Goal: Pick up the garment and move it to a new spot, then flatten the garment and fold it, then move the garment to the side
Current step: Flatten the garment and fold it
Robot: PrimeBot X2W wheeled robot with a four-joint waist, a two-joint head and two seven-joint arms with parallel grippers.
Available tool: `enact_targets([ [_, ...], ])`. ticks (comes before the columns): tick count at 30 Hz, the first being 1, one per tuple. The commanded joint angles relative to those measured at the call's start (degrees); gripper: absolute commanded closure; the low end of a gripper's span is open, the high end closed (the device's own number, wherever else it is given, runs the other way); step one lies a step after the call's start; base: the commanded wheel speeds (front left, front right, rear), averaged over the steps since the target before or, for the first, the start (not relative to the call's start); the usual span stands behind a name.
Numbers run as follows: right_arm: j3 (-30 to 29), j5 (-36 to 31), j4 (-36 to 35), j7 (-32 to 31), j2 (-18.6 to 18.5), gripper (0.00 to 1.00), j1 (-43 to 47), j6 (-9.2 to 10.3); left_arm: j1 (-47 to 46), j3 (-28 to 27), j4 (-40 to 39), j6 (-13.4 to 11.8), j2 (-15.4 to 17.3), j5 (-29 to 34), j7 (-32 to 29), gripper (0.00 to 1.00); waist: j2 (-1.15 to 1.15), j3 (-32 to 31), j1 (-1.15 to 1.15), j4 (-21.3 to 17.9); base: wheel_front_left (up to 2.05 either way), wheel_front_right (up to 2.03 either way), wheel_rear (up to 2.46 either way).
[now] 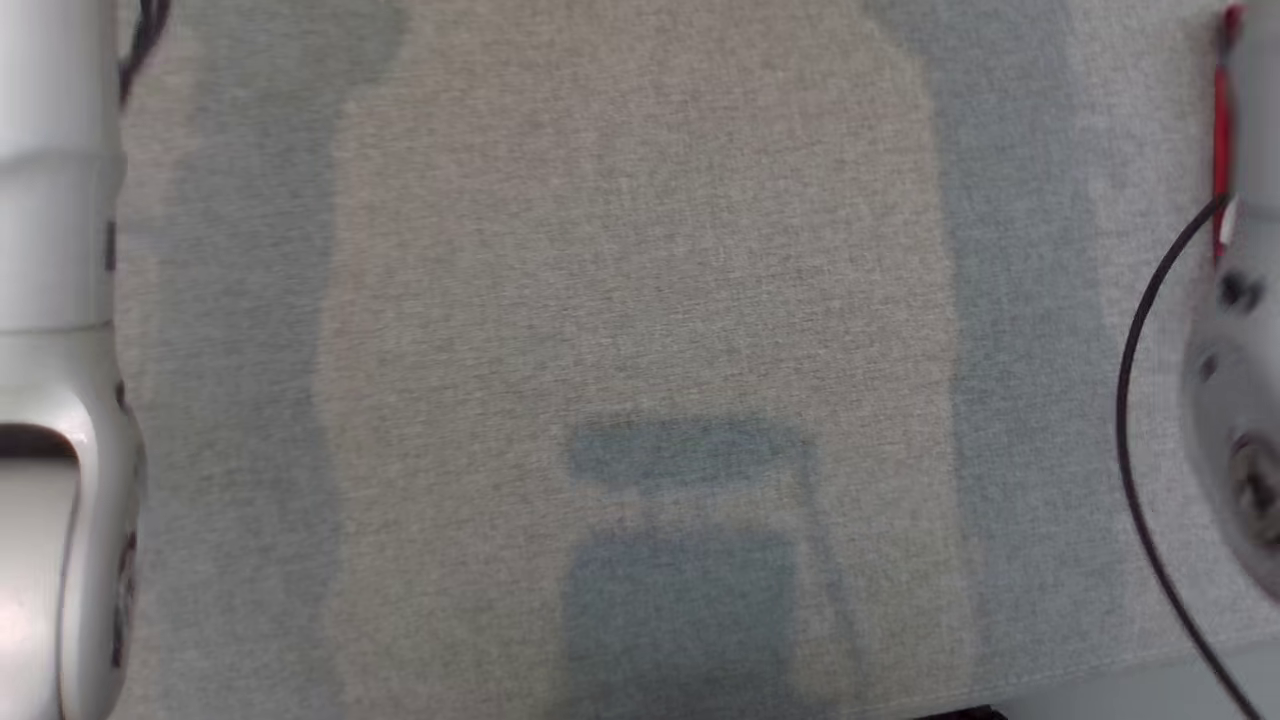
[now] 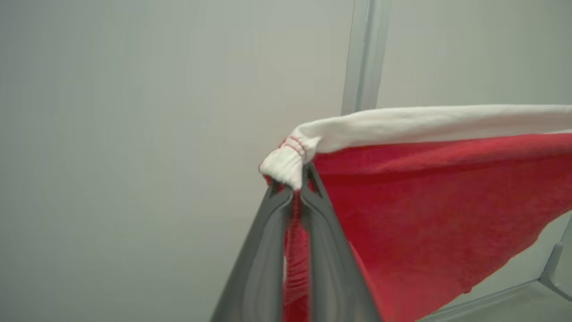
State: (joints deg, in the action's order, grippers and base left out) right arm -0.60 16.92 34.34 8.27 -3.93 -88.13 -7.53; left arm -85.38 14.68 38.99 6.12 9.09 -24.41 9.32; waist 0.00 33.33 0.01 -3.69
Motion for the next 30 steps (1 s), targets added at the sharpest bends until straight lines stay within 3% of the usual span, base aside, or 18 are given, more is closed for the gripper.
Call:
enact_targets([
  [1,2.92,1.87,0.92,2.40,0.32,1.00,4.84,0.07,4.09,0.77,2.28,0.61,0.60,-0.39,2.19,1.00,0.00,2.28,-0.01,-3.34,0.00,0.00,0.00],
  [4,10.31,6.39,-1.72,5.30,-1.09,1.00,12.79,0.05,9.59,3.01,3.18,1.37,1.52,-2.03,4.84,1.00,0.00,1.40,-0.01,-3.51,0.00,0.00,0.00],
  [9,19.44,13.11,-12.08,6.88,-7.70,1.00,31.16,0.03,26.07,9.61,-6.18,1.26,5.53,-6.47,5.94,1.00,0.00,-0.78,-0.01,-2.82,0.00,0.00,0.00],
  [11,20.30,13.61,-18.08,7.02,-11.51,1.00,37.94,0.01,33.29,10.36,-12.74,1.30,6.60,-6.40,5.87,1.00,0.00,-2.07,-0.01,-2.11,0.00,0.00,0.00],
  [16,16.24,11.18,-29.59,6.92,-15.53,1.00,56.98,0.07,54.44,8.24,-24.69,1.31,5.67,-7.50,5.79,1.00,0.00,-10.75,-0.01,-0.14,0.00,0.00,0.00],
  [21,12.29,7.38,-37.05,6.91,-14.44,1.00,76.60,0.07,74.03,7.84,-32.02,1.17,4.49,-6.39,5.78,1.00,0.00,-20.47,-0.01,1.75,0.00,0.00,0.00],
  [30,9.54,5.30,-48.68,6.92,-10.71,1.00,104.91,0.08,99.44,5.63,-44.80,-3.83,3.11,-7.22,5.77,1.00,0.00,-27.18,-0.01,5.30,0.00,0.00,0.00],
])
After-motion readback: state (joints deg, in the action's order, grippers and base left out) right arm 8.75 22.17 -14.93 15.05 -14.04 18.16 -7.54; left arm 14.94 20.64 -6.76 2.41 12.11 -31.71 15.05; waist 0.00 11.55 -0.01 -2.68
